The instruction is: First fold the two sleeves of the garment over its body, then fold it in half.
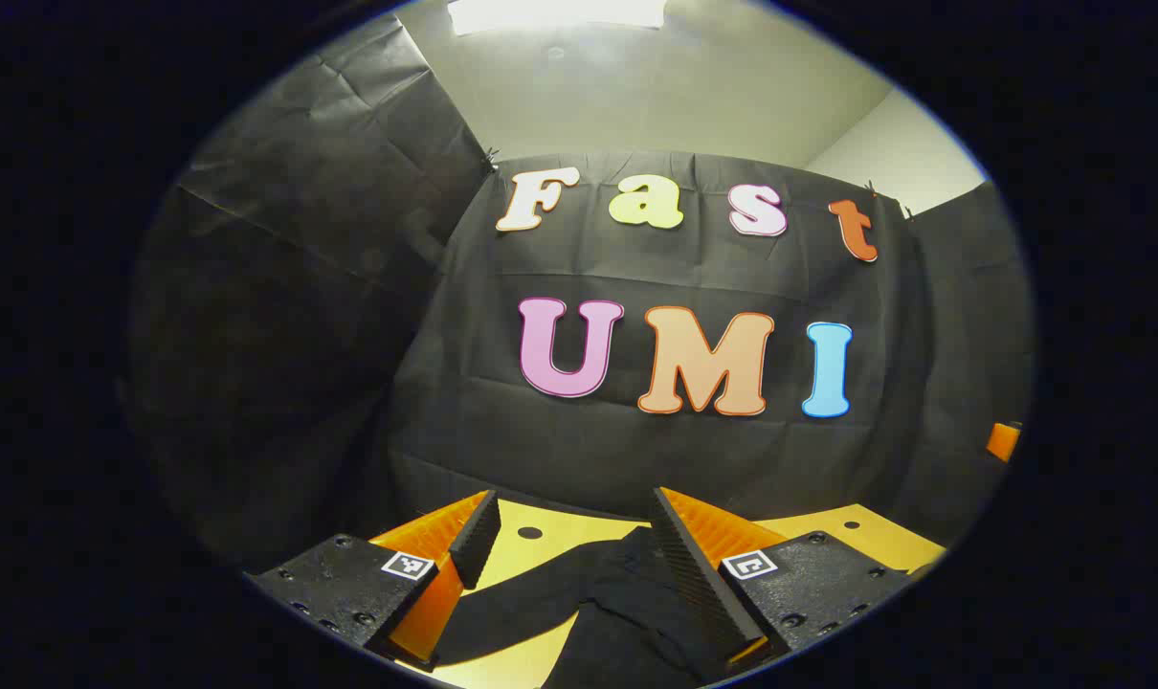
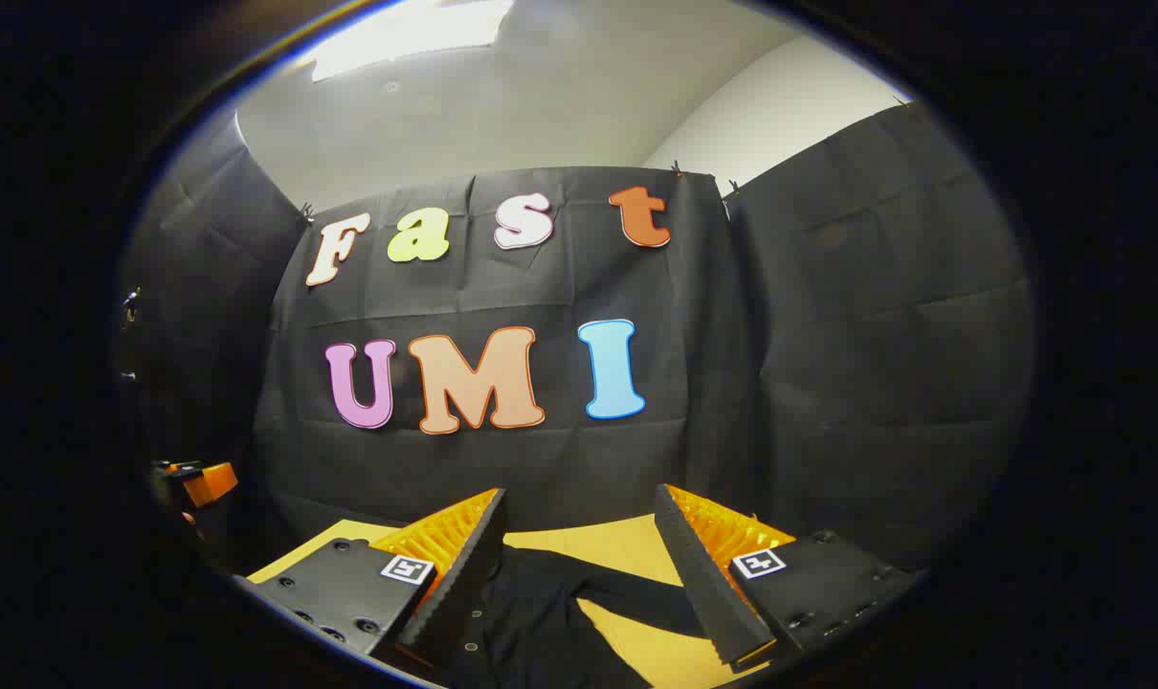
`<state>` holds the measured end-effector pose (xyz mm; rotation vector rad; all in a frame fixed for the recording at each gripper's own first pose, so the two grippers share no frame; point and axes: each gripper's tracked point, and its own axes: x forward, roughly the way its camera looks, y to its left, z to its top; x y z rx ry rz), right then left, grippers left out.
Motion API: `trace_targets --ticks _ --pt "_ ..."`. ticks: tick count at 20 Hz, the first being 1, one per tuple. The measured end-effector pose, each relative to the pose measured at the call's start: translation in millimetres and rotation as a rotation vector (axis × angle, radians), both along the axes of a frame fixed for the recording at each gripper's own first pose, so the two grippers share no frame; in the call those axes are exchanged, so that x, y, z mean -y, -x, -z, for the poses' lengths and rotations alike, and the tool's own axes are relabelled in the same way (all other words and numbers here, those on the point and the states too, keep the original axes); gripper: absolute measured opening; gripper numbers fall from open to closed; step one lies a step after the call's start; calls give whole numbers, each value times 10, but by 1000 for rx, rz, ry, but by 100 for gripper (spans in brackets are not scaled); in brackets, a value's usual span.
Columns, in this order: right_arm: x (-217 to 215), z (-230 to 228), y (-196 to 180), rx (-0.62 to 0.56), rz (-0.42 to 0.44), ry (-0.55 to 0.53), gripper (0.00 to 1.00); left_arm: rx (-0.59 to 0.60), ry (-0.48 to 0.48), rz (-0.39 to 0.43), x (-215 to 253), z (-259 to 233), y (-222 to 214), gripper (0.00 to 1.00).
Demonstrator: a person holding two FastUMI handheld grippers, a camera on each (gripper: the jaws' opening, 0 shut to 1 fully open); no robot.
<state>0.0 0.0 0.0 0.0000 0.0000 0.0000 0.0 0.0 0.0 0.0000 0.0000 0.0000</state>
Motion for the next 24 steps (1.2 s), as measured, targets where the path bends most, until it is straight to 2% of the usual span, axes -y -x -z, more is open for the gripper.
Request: trace_targets --ticks 2,3,6,10,11,14,15,16,18,20,22,24 --pt "-3 44 -8 -14 -7 6 97 -15 14 6 55 51 4 92" --pt "1 63 -24 -23 -10 8 94 -28 16 12 94 90 3 92" --pt "3 111 -68 -49 -22 1 100 -38 18 32 199 136 25 92" --pt "6 100 -143 -61 -31 -19 99 -45 2 119 432 212 38 93" --pt "14 87 -168 -59 -30 -22 94 -59 -16 121 444 262 26 92" --pt "5 97 -203 -60 -29 -34 100 -92 -13 126 500 361 6 92" --pt "8 103 -207 -61 -28 -35 100 -107 -11 137 555 400 5 93" --pt "16 112 -207 -63 -28 -34 94 -118 -16 147 588 439 -5 92" --pt "35 114 -199 -64 -26 -30 94 -118 -38 151 596 420 -49 92" --pt "73 150 -207 -72 -19 -27 100 -104 -44 141 574 382 -74 93" --pt "75 168 -218 -87 -25 -36 100 -110 -45 147 612 400 -72 92" --pt "88 146 -232 -84 -29 -39 94 -111 -51 144 583 409 -75 93"
